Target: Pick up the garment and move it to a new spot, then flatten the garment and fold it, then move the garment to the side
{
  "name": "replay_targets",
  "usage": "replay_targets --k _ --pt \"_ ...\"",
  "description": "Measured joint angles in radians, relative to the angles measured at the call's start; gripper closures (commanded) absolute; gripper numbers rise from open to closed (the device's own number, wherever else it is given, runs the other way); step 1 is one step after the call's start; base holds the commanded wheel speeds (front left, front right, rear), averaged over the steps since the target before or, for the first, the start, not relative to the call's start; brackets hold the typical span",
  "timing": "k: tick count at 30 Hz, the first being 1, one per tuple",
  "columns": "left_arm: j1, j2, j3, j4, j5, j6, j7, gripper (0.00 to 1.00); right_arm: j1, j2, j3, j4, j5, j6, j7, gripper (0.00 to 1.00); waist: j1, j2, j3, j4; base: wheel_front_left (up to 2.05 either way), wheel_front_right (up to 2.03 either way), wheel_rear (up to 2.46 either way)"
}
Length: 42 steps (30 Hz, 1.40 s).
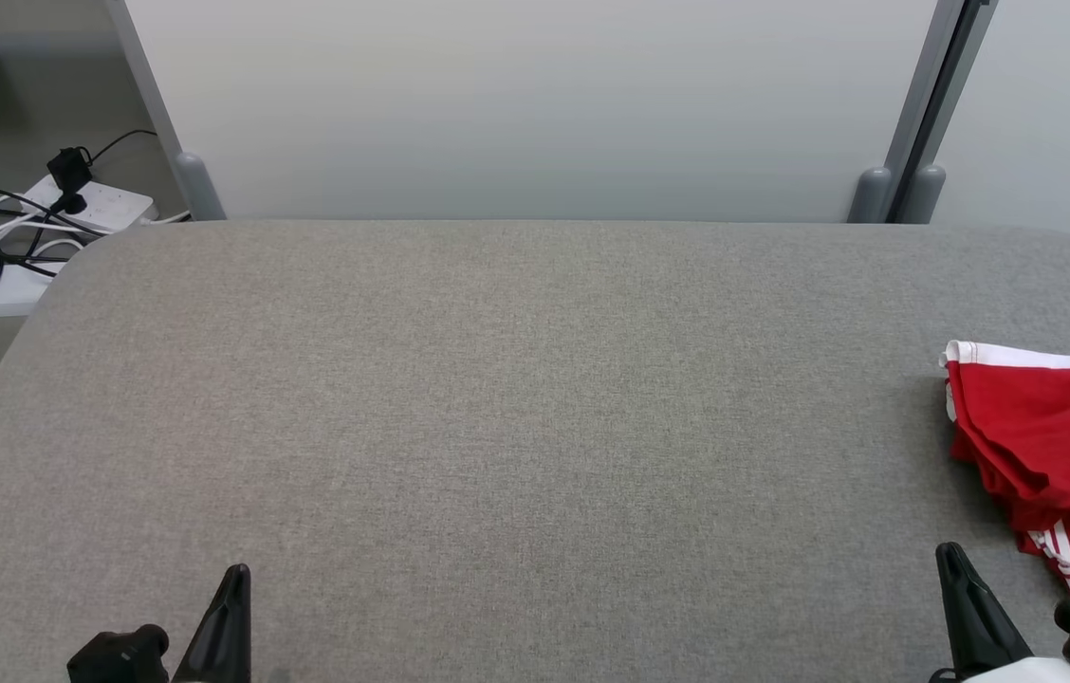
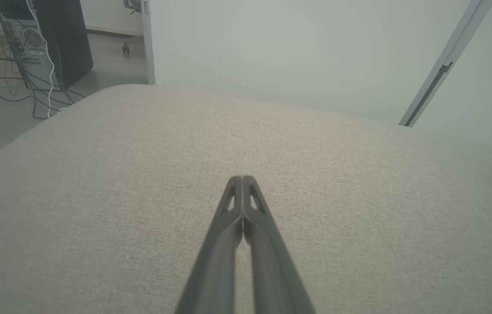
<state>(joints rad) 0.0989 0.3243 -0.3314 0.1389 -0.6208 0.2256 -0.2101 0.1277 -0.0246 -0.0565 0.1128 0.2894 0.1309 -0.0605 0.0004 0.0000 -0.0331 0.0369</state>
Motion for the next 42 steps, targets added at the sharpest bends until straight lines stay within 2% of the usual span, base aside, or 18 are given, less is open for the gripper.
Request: replay_targets --k 42 --pt "-0.044 -0.094 0.137 0.048 -0.353 -0.121 0.111 1.0 -0.061 0.0 -0.029 0.059 0.461 0.0 0.062 1.0 -0.0002 0.0 0.013 -0.013 0.0 0.0 0.0"
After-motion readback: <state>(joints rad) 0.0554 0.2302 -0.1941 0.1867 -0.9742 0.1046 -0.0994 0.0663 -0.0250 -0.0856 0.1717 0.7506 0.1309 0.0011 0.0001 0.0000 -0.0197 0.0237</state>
